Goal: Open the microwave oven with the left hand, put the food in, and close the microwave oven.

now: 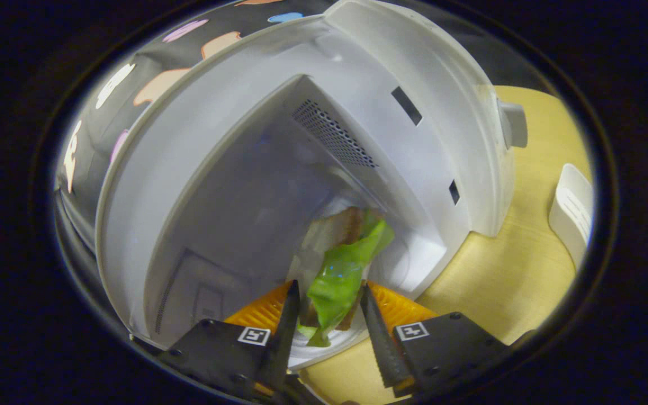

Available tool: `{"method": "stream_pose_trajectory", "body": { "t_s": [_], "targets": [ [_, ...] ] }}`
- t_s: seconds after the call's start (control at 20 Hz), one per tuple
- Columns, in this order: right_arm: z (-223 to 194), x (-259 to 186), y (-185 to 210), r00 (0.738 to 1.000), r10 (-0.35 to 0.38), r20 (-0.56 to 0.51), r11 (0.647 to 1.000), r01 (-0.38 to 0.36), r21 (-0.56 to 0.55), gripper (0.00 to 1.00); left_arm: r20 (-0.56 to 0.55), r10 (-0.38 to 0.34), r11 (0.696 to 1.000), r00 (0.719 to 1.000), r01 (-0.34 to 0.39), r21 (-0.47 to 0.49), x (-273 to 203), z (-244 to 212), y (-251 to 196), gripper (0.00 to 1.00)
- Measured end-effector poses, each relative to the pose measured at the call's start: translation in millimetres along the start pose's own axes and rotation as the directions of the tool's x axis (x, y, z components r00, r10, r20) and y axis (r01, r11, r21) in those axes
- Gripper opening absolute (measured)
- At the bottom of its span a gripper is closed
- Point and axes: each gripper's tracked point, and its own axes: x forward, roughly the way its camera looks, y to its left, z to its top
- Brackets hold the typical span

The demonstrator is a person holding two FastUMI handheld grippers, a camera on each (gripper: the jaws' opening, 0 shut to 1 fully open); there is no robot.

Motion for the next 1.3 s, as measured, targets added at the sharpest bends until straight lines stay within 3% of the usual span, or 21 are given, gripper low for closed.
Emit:
{"method": "stream_pose_trajectory", "body": {
  "t_s": [0.05, 0.15, 0.2, 0.25, 0.3, 0.35, 0.4, 0.7, 0.8, 0.9, 1.0, 1.05, 1.15, 1.25, 1.3],
  "targets": [
    [2.1, -1.4, 0.8, 1.0, 0.001, 0.002, 1.0, -0.001, -0.012, 0.6, -0.007, -0.006, 1.0, 1.0, 0.006, -0.01, 2.3, -1.5, -1.0, 0.93],
    [5.9, -8.2, -8.4, 1.0, -0.017, 0.006, 0.998, 0.018, -0.062, 0.97, -0.024, -0.015, 1.0, 1.0, 0.014, -0.019, 7.0, -6.7, -3.2, 0.94],
    [5.0, -9.7, -11.8, 1.0, -0.029, -0.008, 0.997, 0.028, -0.069, 0.88, -0.031, -0.016, 1.0, 0.999, 0.015, -0.017, 9.0, -7.8, -3.3, 0.94],
    [5.1, -15.8, -12.8, 0.999, -0.028, -0.02, 0.997, 0.026, -0.072, 0.89, -0.036, -0.019, 1.0, 0.999, 0.019, -0.015, 11.7, -9.8, -3.6, 0.94],
    [6.6, -21.6, -12.0, 0.999, -0.022, -0.025, 0.997, 0.02, -0.079, 0.99, -0.044, -0.028, 1.0, 0.999, 0.027, -0.011, 14.4, -12.2, -6.1, 0.93],
    [8.4, -29.1, -12.0, 0.999, -0.021, -0.027, 0.996, 0.019, -0.09, 0.99, -0.052, -0.036, 0.999, 0.998, 0.036, -0.006, 15.6, -15.5, -7.9, 0.94],
    [9.7, -37.6, -12.0, 0.999, -0.018, -0.032, 0.995, 0.015, -0.102, 0.9, -0.06, -0.048, 0.999, 0.997, 0.048, -0.001, 16.7, -17.8, -10.1, 0.94],
    [13.0, -106.7, -22.1, 0.998, -0.019, -0.06, 0.983, 0.007, -0.182, 0.9, -0.094, -0.161, 0.987, 0.983, 0.162, 0.005, 14.7, -29.2, -40.9, 0.93],
    [18.5, -129.7, -26.9, 0.998, -0.014, -0.062, 0.981, 0.002, -0.193, 0.91, -0.102, -0.199, 0.98, 0.975, 0.201, 0.005, 12.1, -31.8, -51.2, 0.88],
    [29.0, -151.6, -32.4, 0.999, -0.015, -0.047, 0.979, 0.005, -0.202, 0.91, -0.104, -0.218, 0.975, 0.97, 0.22, 0.01, 8.0, -33.5, -55.8, 0.76],
    [42.0, -169.9, -37.0, 1.0, -0.018, -0.025, 0.976, 0.012, -0.218, 0.9, -0.107, -0.224, 0.974, 0.969, 0.227, 0.013, 3.6, -35.4, -58.6, 0.55],
    [48.5, -178.9, -39.0, 1.0, -0.019, -0.013, 0.973, 0.015, -0.229, 0.9, -0.108, -0.228, 0.973, 0.968, 0.231, 0.015, 0.8, -35.0, -60.6, 0.4],
    [59.8, -198.2, -43.6, 1.0, -0.021, 0.01, 0.965, 0.023, -0.26, 0.9, -0.112, -0.228, 0.972, 0.967, 0.233, 0.028, -3.8, -37.7, -61.5, 0.34],
    [71.8, -212.4, -49.9, 0.999, -0.029, 0.035, 0.955, 0.038, -0.295, 0.9, -0.117, -0.226, 0.972, 0.967, 0.231, 0.033, -8.5, -40.8, -63.6, 0.2],
    [75.6, -218.6, -54.1, 0.999, -0.032, 0.043, 0.949, 0.044, -0.311, 0.9, -0.122, -0.215, 0.975, 0.969, 0.221, 0.036, -9.3, -42.5, -63.9, 0.01]
  ]
}}
